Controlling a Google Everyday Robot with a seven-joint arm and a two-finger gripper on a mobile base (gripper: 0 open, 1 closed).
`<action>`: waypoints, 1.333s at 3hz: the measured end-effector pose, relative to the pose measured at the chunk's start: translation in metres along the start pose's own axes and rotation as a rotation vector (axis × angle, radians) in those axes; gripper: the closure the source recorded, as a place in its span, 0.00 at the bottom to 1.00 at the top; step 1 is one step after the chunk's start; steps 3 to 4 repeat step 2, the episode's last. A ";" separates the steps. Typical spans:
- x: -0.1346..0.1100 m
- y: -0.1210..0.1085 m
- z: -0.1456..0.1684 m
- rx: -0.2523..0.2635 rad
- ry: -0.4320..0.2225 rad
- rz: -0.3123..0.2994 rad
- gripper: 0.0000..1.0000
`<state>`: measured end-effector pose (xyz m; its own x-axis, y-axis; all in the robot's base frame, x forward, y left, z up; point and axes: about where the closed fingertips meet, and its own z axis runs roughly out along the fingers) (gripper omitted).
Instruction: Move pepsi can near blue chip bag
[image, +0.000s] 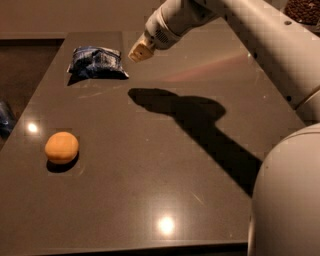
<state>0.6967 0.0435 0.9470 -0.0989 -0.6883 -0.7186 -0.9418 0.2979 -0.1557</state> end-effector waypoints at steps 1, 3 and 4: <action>0.004 0.004 -0.001 0.007 0.022 -0.017 0.39; 0.004 0.005 0.002 0.002 0.023 -0.017 0.17; 0.004 0.005 0.002 0.002 0.023 -0.017 0.17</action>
Offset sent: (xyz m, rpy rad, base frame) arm -0.0037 -0.0022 -0.0028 -0.0237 -0.0081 0.0023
